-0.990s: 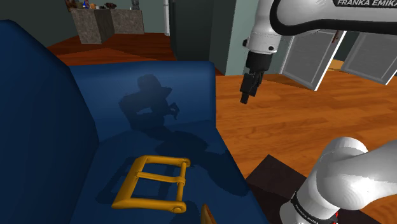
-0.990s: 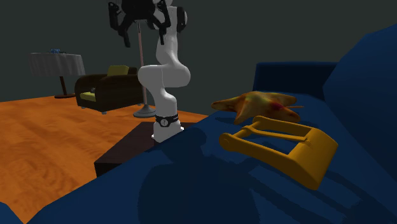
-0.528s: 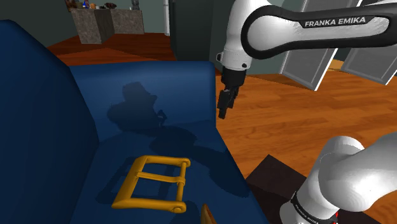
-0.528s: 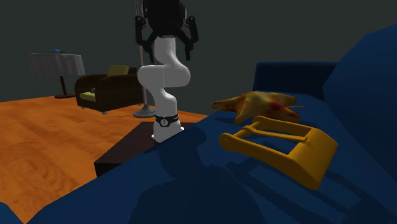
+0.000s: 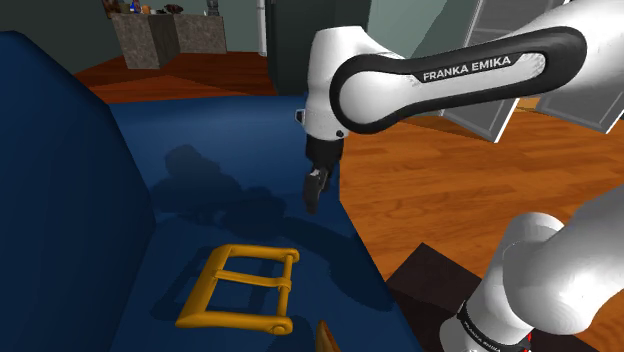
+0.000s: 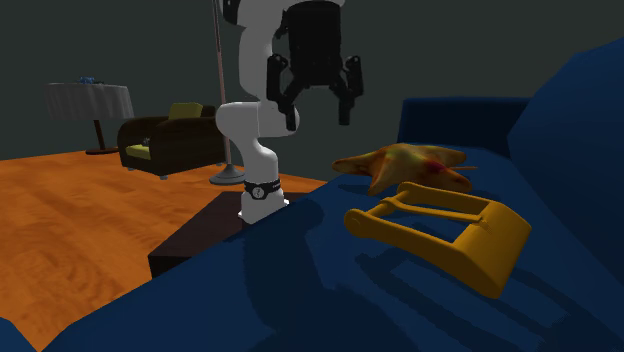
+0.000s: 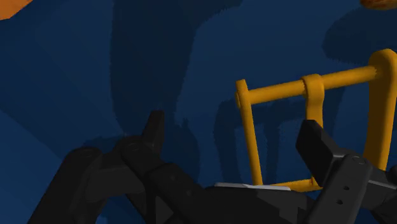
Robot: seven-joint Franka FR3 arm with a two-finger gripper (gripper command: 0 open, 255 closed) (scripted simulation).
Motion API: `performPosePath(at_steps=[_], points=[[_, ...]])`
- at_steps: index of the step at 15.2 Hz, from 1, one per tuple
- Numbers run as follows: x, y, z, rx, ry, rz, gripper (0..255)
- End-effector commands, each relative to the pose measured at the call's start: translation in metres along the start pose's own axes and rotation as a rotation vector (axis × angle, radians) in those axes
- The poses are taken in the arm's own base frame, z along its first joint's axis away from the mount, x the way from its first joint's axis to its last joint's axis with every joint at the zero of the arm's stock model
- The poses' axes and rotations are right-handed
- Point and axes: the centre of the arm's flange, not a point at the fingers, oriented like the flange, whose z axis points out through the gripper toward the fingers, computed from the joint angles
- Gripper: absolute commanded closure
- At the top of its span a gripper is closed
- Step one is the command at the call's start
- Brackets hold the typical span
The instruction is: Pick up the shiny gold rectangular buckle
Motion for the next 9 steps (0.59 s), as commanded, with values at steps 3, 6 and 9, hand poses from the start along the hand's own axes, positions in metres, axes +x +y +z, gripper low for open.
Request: performPosePath(at_steps=[3, 6, 9], points=[[0.029, -0.038, 0.027, -0.007, 0.001, -0.077, 0], [0.049, -0.066, 0.048, -0.013, 0.001, -0.133, 0], [0.068, -0.095, 0.069, -0.019, 0.001, -0.19, 0]])
